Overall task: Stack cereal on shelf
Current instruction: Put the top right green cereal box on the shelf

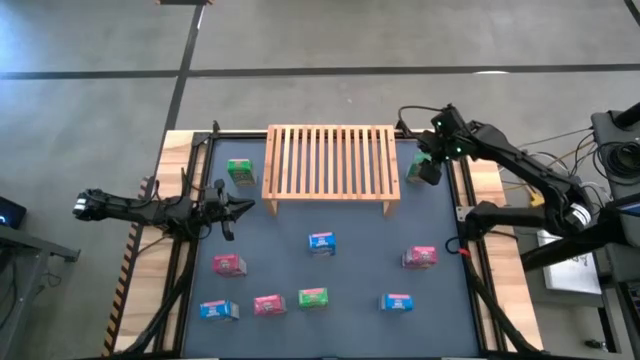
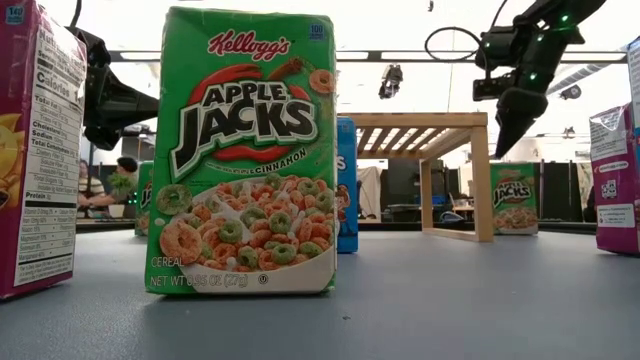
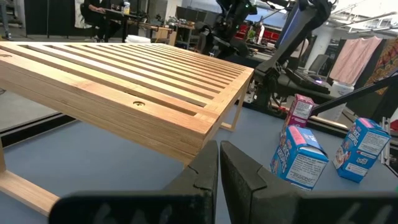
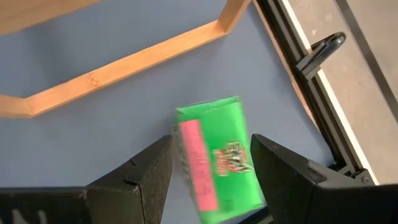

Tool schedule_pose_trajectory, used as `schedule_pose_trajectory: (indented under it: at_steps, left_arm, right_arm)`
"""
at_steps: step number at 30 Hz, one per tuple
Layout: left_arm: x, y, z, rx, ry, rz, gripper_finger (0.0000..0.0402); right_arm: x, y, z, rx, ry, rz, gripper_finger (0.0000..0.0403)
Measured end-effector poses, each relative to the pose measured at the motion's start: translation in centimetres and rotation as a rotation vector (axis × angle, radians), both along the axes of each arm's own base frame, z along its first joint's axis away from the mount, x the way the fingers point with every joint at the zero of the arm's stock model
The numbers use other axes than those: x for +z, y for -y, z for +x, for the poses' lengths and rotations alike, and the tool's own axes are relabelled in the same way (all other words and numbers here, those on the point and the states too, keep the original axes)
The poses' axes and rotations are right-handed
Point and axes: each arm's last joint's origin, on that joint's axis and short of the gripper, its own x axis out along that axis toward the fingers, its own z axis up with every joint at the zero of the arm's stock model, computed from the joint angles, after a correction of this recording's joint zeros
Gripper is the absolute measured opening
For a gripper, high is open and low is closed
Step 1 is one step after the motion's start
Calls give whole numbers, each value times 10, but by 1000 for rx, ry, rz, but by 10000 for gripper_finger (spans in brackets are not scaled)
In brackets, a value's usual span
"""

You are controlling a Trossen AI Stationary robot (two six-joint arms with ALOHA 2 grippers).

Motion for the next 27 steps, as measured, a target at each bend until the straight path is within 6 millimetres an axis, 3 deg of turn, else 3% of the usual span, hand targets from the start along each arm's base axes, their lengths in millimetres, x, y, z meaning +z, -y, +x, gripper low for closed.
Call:
schedule_pose_trajectory:
  at_steps: [15, 27]
  left_arm:
    - [0, 0, 0, 0, 0, 0, 1]
    - [0, 0, 0, 0, 0, 0, 1]
  right_arm:
    - [-22, 19, 15, 24, -51, 65, 206]
    - [-2, 8, 6, 17, -10, -18, 207]
